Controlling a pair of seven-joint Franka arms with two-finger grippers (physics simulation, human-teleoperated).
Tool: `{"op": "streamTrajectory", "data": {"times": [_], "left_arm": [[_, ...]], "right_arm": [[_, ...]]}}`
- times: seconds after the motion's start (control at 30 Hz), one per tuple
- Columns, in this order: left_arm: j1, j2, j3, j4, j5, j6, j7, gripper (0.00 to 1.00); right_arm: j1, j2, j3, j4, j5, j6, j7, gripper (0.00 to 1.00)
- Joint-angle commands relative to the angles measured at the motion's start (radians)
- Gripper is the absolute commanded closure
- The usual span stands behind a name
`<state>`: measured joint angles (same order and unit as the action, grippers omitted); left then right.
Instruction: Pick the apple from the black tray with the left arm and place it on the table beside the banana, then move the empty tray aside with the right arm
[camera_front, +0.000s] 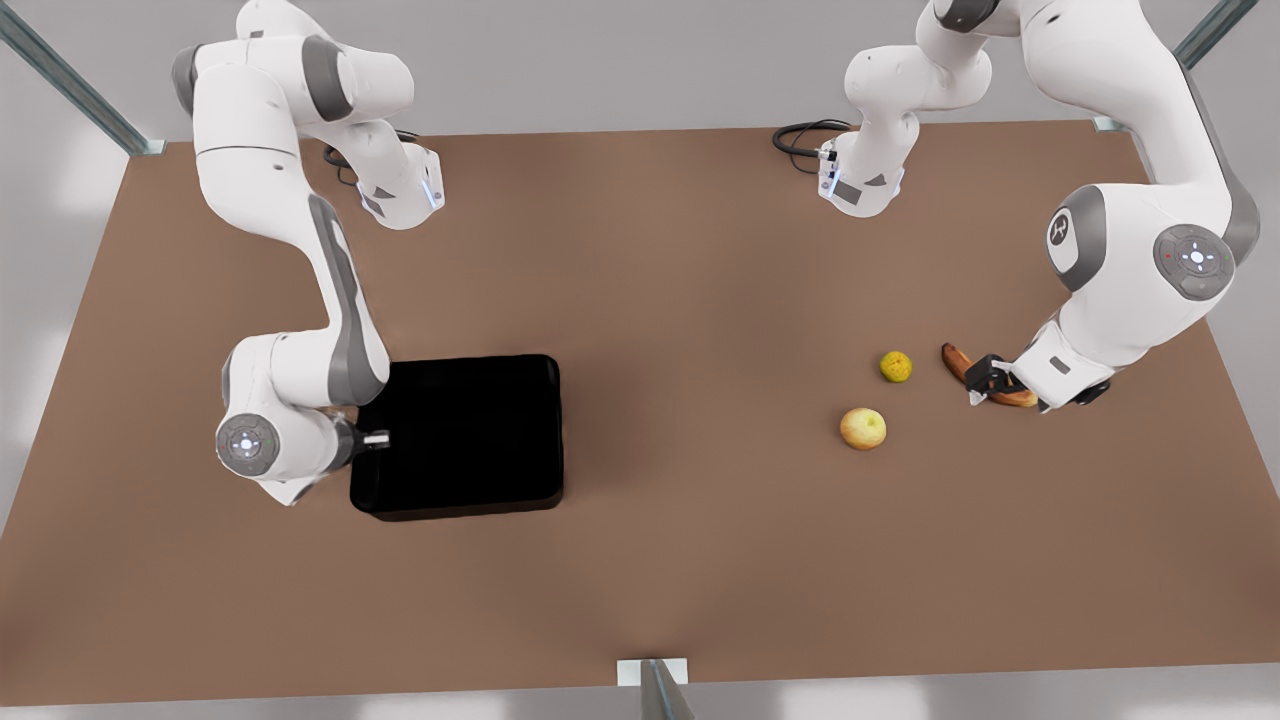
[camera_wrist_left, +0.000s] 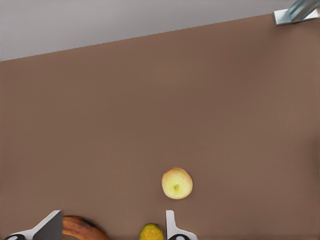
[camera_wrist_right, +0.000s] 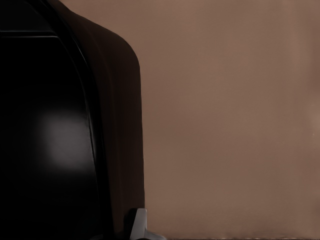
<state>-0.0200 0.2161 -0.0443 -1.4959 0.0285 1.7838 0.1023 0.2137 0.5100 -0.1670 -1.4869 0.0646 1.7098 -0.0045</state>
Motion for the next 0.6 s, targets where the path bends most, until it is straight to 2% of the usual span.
{"op": "streamTrajectory", "data": {"times": [0.0, 0.13, 0.2, 0.27, 0.43, 0.47, 0.5, 0.53, 0.57], "left_arm": [[0.0, -0.003, 0.0, 0.0, 0.001, -0.001, 0.022, 0.0], [0.0, -0.001, 0.0, -0.001, 0.001, -0.001, 0.022, 0.0], [0.0, -0.001, 0.0, -0.001, -0.001, 0.0, 0.02, 0.0], [0.0, -0.001, 0.0, -0.001, -0.002, 0.0, 0.019, 0.0], [-0.001, -0.017, -0.023, -0.007, -0.01, -0.001, -0.009, 0.0], [-0.001, -0.03, -0.023, -0.01, -0.01, -0.004, -0.013, 0.0], [-0.001, -0.032, -0.023, -0.015, -0.01, -0.015, -0.012, 0.0], [-0.001, -0.038, -0.022, -0.018, -0.009, -0.015, -0.012, 0.0], [-0.001, -0.07, -0.02, -0.018, -0.009, -0.049, -0.01, 0.0]], "right_arm": [[0.0, 0.001, -0.08, 0.005, -0.012, -0.114, -0.581, 0.9], [-0.007, 0.042, -0.175, 0.008, -0.022, -0.087, -0.697, 0.92], [-0.007, 0.099, -0.207, 0.02, -0.02, -0.004, -0.741, 0.92], [-0.027, 0.159, -0.218, 0.022, -0.019, 0.097, -0.773, 0.92], [-0.039, 0.228, -0.224, 0.022, -0.009, 0.175, -0.772, 0.92], [-0.037, 0.228, -0.224, 0.022, -0.009, 0.174, -0.764, 0.87], [-0.037, 0.228, -0.223, 0.022, -0.008, 0.175, -0.756, 0.23], [-0.037, 0.226, -0.224, 0.022, 0.035, 0.174, -0.753, 0.03], [-0.037, 0.222, -0.227, 0.022, 0.037, 0.174, -0.756, 0.0]]}}
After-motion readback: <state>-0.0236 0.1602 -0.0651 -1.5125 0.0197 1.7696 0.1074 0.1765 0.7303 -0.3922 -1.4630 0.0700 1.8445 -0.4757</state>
